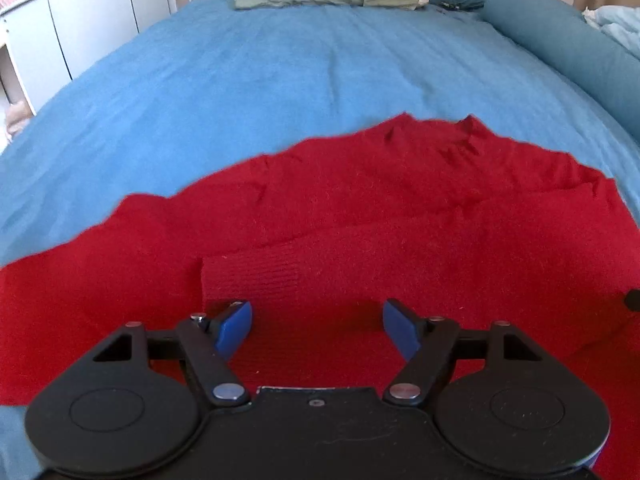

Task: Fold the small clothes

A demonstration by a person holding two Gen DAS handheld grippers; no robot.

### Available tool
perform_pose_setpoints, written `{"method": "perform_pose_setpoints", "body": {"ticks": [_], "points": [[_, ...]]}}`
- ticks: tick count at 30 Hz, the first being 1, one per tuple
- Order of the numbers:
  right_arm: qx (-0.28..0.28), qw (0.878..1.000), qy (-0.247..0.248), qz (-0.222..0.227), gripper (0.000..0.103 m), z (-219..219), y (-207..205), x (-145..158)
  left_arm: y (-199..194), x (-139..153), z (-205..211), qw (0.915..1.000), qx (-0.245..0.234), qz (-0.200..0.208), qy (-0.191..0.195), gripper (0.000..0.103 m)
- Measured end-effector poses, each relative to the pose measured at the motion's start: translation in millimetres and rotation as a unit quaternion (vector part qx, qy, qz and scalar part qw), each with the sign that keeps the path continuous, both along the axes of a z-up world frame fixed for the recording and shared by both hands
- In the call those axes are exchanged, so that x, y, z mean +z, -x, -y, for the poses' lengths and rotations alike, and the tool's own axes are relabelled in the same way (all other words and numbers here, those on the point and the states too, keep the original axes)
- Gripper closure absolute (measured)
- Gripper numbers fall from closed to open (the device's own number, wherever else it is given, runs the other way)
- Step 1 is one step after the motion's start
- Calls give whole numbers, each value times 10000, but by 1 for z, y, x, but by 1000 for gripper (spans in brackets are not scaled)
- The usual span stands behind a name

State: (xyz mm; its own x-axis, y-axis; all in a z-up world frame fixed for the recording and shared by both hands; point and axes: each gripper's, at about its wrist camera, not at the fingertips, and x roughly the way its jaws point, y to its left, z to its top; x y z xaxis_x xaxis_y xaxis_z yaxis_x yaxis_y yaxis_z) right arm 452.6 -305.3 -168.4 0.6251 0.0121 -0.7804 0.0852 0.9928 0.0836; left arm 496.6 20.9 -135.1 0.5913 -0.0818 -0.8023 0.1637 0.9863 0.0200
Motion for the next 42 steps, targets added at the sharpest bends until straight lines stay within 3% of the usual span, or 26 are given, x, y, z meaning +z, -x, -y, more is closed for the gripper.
{"method": "perform_pose_setpoints", "body": {"ticks": [2,4,7,10,12,16,21,25,27,29,33,36,42], "points": [[141,9990,-134,407,0,-1,-7,16,3,5,0,9999,-46,21,89,24],[277,9978,49,594,0,-5,-28,23,4,2,1,9999,-72,-61,87,23],[232,9982,122,539,0,-7,-70,13,4,-7,-3,9997,-18,-240,-38,23],[168,9988,265,386,0,-2,-102,-6,4,-11,-6,9997,97,-227,91,22],[206,9995,174,169,0,9,-110,-20,3,-13,-5,9997,97,-221,73,22],[367,9988,263,199,0,14,-106,-20,2,-13,-2,9997,132,-206,21,21],[627,9965,476,280,0,2,-93,11,6,11,-13,9987,411,-116,267,21],[520,9978,191,361,0,-15,-74,49,24,49,-38,9959,763,110,469,20],[520,9976,-10,449,0,-31,-63,70,34,66,-59,9930,971,151,648,10],[604,9968,-111,515,0,-54,-50,89,42,79,-84,9880,1299,155,815,3],[779,9964,-212,260,0,-110,-38,104,56,93,-150,9712,2126,80,1071,2],[920,9948,-369,250,0,-152,-21,106,64,95,-206,9529,2810,61,1136,2],[987,9947,-31,304,0,-238,4,89,81,75,-310,9207,3715,225,1173,3]]}}
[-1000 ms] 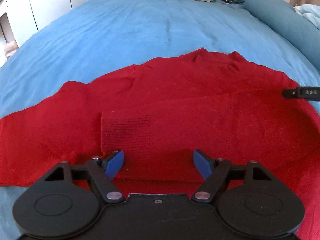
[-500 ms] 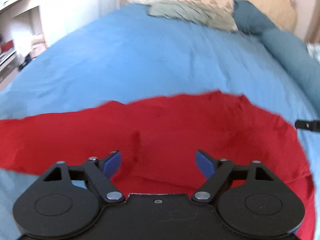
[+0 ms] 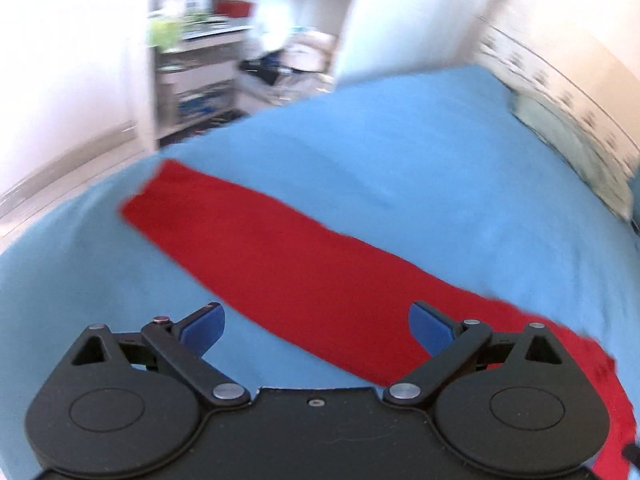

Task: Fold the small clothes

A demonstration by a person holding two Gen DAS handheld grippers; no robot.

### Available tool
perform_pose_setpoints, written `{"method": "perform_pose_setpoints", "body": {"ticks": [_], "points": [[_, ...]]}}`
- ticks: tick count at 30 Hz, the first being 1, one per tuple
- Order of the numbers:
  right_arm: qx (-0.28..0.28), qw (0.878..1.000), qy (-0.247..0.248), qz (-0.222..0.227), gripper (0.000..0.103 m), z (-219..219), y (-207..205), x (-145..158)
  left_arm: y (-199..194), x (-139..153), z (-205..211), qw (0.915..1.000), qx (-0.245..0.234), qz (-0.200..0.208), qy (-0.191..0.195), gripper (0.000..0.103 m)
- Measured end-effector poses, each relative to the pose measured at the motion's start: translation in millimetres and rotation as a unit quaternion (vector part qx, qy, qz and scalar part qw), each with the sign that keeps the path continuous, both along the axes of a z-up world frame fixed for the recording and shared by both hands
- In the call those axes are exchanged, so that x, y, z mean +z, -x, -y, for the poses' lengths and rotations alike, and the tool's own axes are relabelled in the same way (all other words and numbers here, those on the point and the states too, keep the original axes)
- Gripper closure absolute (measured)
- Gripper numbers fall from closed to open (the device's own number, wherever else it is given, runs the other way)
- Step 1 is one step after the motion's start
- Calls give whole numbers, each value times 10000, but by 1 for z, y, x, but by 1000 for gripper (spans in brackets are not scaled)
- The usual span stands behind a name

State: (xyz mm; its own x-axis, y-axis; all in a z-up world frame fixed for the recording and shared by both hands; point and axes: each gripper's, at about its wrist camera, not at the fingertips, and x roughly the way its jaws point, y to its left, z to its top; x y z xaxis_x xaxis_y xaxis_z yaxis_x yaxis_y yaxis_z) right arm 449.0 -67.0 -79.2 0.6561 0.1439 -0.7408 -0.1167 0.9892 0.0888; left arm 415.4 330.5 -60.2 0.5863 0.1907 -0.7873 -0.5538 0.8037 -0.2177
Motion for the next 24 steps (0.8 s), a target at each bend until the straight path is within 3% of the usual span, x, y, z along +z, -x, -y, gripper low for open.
{"method": "perform_pose_setpoints", "body": {"ticks": [4,10,16,19,21,24], "points": [[-121,9998,-39,-142,0,-36,5,-18,4,-23,-49,9995,327,-15,45,7],[-279,9991,2,-303,0,-69,8,-37,4,-52,-80,9980,511,-59,360,31],[-258,9990,67,-358,0,-80,7,-40,-12,-60,-84,9989,451,26,-87,37],[-194,9994,56,-268,0,-79,7,-39,-21,-63,-91,9979,554,-3,-326,57],[-148,9996,1,-228,0,-77,8,-38,-23,-63,-95,9969,684,-4,-376,88],[-109,9998,-65,-183,0,-71,10,-36,-23,-60,-94,9963,742,64,-434,94]]}}
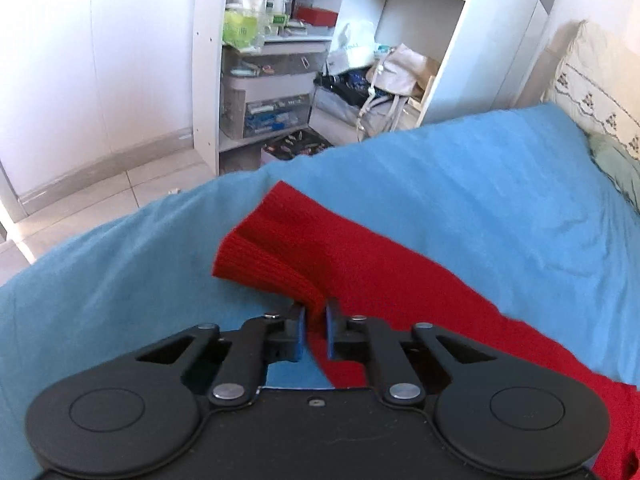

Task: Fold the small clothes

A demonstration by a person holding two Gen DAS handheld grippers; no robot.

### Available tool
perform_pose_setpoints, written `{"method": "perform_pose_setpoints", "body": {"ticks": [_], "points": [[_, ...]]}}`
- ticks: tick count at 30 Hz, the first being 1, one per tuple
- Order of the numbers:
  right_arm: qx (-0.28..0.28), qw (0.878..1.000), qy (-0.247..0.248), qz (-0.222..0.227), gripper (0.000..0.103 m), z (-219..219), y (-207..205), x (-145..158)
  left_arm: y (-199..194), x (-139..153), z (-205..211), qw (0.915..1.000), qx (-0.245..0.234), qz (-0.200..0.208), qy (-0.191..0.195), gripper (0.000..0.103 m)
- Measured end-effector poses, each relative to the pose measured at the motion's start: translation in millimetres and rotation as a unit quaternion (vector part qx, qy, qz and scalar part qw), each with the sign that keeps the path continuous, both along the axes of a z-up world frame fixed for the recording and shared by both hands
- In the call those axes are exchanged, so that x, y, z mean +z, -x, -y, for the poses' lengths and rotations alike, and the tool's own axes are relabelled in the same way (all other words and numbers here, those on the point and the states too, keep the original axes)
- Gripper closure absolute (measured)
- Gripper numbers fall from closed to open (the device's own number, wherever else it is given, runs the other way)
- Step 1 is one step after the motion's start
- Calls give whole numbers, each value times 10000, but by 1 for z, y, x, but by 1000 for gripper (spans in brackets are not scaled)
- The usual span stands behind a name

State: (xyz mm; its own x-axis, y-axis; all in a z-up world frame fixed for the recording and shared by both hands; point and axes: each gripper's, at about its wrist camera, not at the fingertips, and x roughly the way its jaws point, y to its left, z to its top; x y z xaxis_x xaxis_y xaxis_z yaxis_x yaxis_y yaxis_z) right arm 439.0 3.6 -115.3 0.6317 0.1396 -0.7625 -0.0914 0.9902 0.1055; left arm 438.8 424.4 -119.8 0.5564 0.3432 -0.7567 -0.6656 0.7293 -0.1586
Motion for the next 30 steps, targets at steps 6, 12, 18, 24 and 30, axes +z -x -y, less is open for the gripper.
{"method": "perform_pose_setpoints", "body": {"ticks": [6,12,18,24,30], "points": [[51,9999,-79,115,0,29,2,10,-3,37,47,9970,-479,219,-576,95],[-231,9994,-163,219,0,86,6,31,1,87,144,9868,-1378,814,-256,95],[-549,9978,-191,311,0,155,10,49,-5,106,288,9475,-2990,1136,16,96],[-876,9955,-146,333,0,223,17,51,-17,61,432,9069,-4141,769,111,96],[-847,9958,-199,279,0,282,25,33,-34,-3,511,9026,-4300,29,210,95]]}}
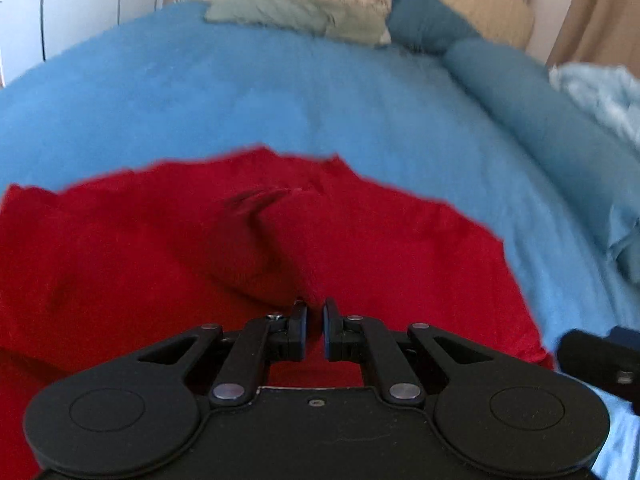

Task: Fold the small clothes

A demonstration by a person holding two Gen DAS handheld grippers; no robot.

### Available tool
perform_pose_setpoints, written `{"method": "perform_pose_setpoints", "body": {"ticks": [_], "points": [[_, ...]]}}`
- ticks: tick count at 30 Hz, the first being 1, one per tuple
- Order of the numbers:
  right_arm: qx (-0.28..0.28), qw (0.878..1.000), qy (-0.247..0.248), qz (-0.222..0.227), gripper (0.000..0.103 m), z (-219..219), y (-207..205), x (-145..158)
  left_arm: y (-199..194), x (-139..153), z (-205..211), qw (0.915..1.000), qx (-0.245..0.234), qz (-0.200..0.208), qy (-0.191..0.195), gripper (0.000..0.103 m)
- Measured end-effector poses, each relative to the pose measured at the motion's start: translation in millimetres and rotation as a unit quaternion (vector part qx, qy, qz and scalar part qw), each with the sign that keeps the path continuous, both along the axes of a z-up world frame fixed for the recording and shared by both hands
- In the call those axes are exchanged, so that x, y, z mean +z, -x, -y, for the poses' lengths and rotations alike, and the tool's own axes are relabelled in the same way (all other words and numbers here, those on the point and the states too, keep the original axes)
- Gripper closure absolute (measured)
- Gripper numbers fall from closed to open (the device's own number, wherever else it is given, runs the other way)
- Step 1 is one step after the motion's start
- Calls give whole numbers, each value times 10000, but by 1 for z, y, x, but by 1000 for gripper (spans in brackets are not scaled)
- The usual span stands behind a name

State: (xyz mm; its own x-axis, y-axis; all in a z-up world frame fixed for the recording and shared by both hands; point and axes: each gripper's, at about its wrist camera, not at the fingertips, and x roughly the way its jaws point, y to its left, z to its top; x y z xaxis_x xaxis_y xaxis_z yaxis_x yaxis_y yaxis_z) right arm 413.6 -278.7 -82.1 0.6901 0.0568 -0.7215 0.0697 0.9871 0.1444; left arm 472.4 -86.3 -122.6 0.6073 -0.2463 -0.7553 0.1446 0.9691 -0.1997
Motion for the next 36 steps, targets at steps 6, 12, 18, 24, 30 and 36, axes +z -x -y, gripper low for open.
{"method": "perform_pose_setpoints", "body": {"ticks": [6,12,18,24,30,36], "points": [[77,9997,-171,-141,0,31,3,-14,5,-22,23,9978,-305,85,-590,88],[209,9984,-474,-217,0,32,-8,-16,21,-3,4,9950,-498,311,-804,34],[543,9938,-816,-517,0,1,-37,-28,36,13,-63,9886,-121,407,-1445,30],[554,9937,-800,-555,9,-40,-66,-45,32,11,-140,9807,584,279,-1846,27],[170,9947,-577,-829,38,-59,-91,-67,28,-2,-191,9768,1200,27,-1774,27],[218,9976,-228,-613,83,-66,-105,-54,27,-20,-197,9760,1075,-147,-1889,27]]}}
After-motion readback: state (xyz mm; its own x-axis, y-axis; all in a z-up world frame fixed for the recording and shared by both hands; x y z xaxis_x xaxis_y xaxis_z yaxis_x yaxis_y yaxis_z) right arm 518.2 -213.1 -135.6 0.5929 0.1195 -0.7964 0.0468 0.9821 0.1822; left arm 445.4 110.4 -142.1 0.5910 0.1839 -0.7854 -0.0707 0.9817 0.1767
